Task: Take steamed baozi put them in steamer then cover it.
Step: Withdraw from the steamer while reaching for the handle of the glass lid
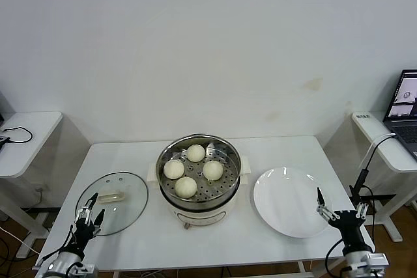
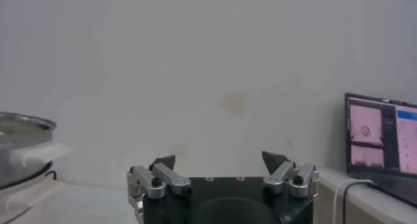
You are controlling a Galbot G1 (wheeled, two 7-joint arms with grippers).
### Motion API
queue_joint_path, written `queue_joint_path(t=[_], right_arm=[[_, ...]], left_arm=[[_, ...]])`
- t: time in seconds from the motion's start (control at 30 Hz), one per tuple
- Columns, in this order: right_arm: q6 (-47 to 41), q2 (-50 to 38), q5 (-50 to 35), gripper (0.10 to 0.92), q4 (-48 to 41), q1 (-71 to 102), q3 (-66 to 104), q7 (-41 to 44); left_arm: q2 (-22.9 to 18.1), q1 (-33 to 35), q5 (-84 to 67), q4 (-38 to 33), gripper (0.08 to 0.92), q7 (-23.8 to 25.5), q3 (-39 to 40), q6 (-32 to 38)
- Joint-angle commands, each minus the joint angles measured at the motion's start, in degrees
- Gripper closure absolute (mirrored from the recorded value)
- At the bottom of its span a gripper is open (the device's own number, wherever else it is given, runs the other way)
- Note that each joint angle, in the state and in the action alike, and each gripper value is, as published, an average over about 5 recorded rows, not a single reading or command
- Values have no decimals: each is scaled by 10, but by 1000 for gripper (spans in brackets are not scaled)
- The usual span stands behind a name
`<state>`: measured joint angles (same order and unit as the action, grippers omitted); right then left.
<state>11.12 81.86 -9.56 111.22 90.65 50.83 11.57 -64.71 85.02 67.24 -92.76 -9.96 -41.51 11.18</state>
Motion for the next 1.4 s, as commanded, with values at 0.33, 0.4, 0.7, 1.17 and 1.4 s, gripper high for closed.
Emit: queue_joint_path(t=[0.33,0.4,0.7,1.17,1.4], right_arm=[[0,19,5,203,4,20,18,4],[0,20,6,203,4,20,18,4],[1,22,9,203,-4,18,14,6],[6,25,17,203,-14,18,9,10],[8,25,22,202,-22,15,2,10]], left_arm=[[13,-130,21,109,177,12,49,2],[13,-130,20,111,177,12,51,2],[13,-146,22,126,177,13,56,0],[8,-186,29,176,177,11,67,-3],[6,-186,28,176,177,12,69,-5]])
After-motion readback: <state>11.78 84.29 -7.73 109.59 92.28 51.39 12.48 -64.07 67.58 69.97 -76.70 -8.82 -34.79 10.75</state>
